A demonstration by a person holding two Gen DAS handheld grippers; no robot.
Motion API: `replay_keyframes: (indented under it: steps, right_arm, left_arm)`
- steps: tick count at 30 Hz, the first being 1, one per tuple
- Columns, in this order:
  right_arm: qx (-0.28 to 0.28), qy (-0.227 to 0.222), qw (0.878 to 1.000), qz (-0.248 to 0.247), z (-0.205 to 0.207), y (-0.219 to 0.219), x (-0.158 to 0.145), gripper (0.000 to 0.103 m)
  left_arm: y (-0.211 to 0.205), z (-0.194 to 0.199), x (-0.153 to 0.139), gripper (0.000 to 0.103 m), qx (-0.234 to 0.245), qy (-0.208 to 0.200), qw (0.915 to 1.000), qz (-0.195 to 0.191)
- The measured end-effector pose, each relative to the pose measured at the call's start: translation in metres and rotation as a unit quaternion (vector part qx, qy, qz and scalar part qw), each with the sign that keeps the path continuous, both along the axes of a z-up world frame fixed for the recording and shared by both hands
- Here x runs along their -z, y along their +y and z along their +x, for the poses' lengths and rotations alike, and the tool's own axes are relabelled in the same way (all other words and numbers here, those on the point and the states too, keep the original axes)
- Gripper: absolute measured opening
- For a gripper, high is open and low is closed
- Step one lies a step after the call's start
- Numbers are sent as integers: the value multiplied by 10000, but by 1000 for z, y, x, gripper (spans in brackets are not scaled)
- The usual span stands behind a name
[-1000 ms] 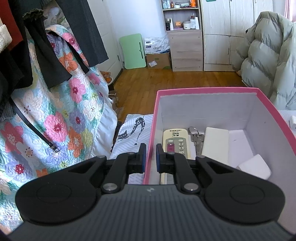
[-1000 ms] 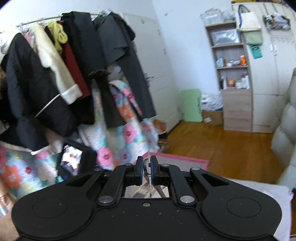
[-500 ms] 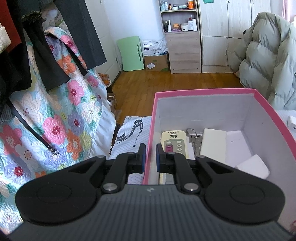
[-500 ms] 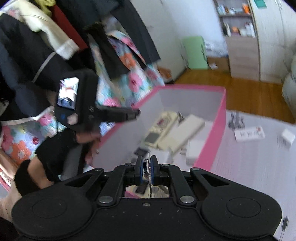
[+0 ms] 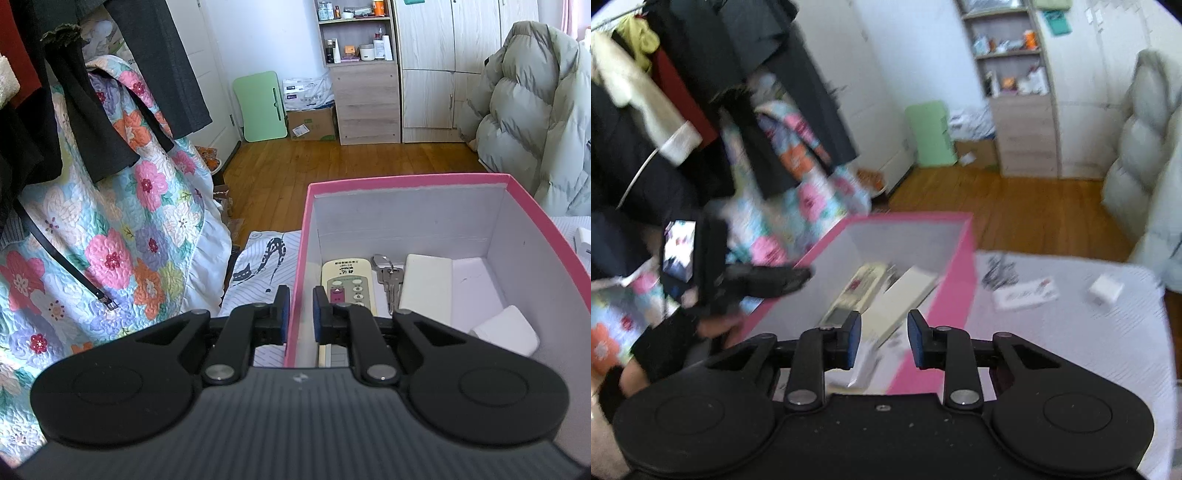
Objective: Organize rigid objects
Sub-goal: 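Carry the keys into the pink box and release them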
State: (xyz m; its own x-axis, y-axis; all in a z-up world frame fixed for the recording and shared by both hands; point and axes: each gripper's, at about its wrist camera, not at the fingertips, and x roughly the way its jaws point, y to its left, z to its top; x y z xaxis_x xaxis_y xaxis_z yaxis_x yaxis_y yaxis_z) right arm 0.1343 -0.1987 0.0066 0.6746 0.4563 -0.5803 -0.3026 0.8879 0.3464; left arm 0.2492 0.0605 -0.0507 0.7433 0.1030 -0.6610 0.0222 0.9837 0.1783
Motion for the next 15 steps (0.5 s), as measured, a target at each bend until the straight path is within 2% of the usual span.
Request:
replay_keyframes:
  steps: [3,7,10,13,14,15]
  right_arm:
    - [356,-154,9991,-190,9,-19,-2,35]
    - [656,-315,9946,-745,31,-34,7,37]
    - [659,-299,9912,-1105,55,-38,21,42]
    - [510,-123,9910,-1232,79,-41,39,43]
    - [435,-19,9915,-1224,88,-42,48,46]
    - [290,148,9922,-1202,98,-42,57,54]
  left_arm:
    - [-1,-1,0,12,-6,-4,10000,7]
    - [-1,0,1,12,-9,-1,10000,18]
    - [-1,0,2,12,-19,27,10000,27]
    - [-1,0,2,12,-27,44,10000,39]
    - [-1,0,3,12,-27,55,10000,47]
    - [-1,0,2,12,-26,61,10000,45]
